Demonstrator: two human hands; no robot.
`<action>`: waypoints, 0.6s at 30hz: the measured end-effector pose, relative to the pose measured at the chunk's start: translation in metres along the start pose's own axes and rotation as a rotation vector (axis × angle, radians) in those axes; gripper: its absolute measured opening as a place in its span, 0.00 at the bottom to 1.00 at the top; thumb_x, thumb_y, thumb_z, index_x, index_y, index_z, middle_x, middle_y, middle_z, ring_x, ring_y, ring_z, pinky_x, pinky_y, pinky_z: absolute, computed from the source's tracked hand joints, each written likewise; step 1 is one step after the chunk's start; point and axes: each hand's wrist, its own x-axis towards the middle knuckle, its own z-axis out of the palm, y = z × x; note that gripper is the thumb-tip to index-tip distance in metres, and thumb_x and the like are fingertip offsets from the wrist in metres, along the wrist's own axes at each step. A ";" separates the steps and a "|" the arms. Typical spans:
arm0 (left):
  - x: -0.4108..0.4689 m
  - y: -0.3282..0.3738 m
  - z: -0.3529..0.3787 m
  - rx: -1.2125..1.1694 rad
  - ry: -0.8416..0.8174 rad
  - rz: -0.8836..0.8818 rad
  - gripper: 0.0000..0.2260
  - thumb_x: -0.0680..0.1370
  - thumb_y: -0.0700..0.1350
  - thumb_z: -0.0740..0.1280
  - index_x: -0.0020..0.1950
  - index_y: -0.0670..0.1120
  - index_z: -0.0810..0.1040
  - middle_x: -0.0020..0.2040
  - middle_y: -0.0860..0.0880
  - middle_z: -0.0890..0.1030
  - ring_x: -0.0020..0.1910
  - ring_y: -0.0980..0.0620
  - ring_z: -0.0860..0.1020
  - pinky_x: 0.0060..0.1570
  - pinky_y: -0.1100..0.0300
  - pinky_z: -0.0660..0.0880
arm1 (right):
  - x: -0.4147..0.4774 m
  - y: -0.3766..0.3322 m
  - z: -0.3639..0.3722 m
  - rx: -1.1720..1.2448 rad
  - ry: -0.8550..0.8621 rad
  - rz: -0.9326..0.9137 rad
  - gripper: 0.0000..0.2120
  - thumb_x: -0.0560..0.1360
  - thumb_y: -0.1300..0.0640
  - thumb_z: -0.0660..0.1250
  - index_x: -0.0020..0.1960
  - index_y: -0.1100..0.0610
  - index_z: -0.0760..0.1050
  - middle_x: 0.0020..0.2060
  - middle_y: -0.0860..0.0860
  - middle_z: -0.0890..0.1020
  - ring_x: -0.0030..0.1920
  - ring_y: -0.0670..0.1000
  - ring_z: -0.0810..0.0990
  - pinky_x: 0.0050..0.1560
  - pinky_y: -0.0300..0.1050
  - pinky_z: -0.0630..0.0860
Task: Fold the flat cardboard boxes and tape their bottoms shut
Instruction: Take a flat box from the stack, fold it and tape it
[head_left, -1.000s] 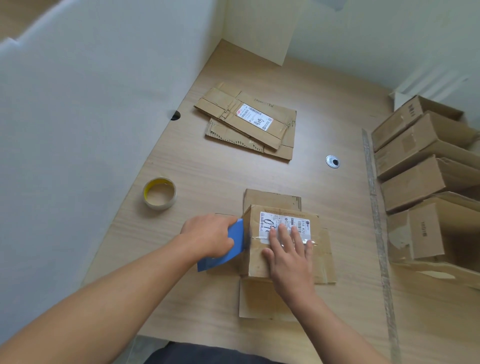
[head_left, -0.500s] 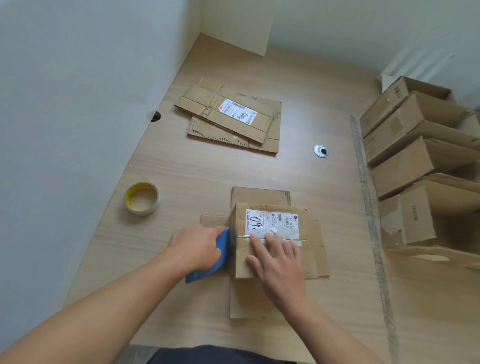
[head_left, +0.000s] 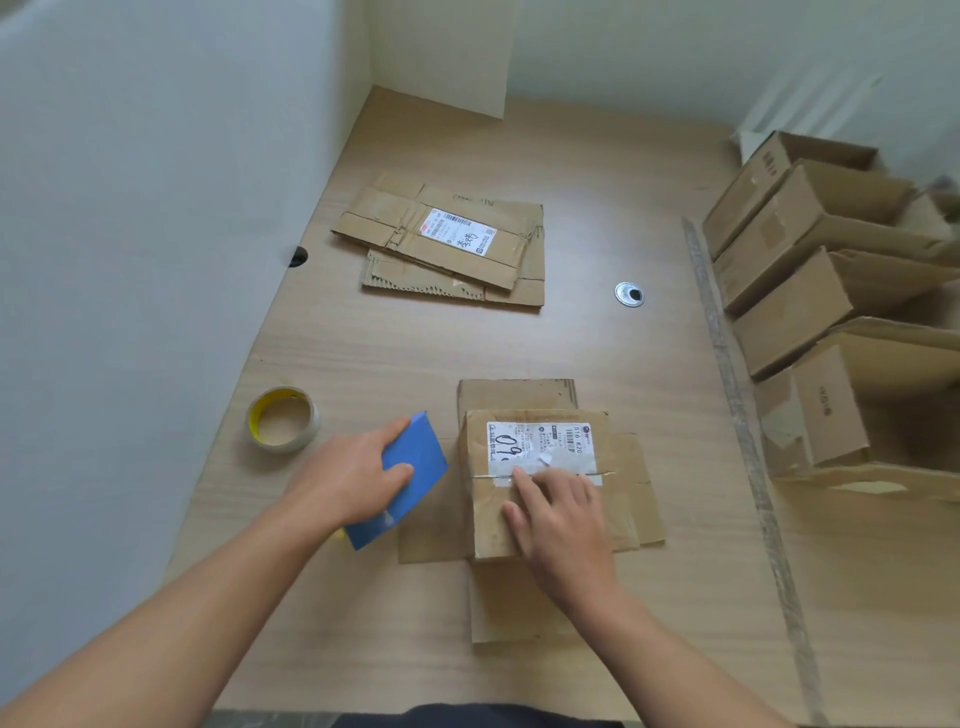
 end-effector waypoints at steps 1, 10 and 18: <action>0.000 -0.001 -0.003 -0.033 0.013 0.003 0.28 0.77 0.57 0.61 0.76 0.66 0.59 0.62 0.52 0.79 0.54 0.47 0.78 0.48 0.55 0.77 | 0.001 0.001 -0.002 0.028 -0.008 0.015 0.14 0.73 0.53 0.73 0.56 0.58 0.83 0.45 0.54 0.82 0.48 0.58 0.82 0.52 0.54 0.79; -0.001 0.003 -0.017 -0.248 0.067 0.061 0.27 0.78 0.56 0.64 0.76 0.65 0.61 0.61 0.53 0.79 0.54 0.49 0.77 0.53 0.52 0.77 | -0.015 -0.014 -0.017 0.107 -0.011 -0.019 0.15 0.73 0.48 0.69 0.58 0.52 0.81 0.53 0.53 0.79 0.53 0.57 0.78 0.50 0.52 0.79; -0.003 0.003 -0.017 -0.266 0.073 0.051 0.27 0.78 0.56 0.64 0.75 0.67 0.61 0.57 0.55 0.80 0.51 0.51 0.77 0.50 0.54 0.77 | 0.015 -0.042 -0.003 -0.012 -0.446 0.179 0.36 0.77 0.38 0.58 0.79 0.47 0.49 0.78 0.53 0.52 0.76 0.58 0.51 0.70 0.57 0.52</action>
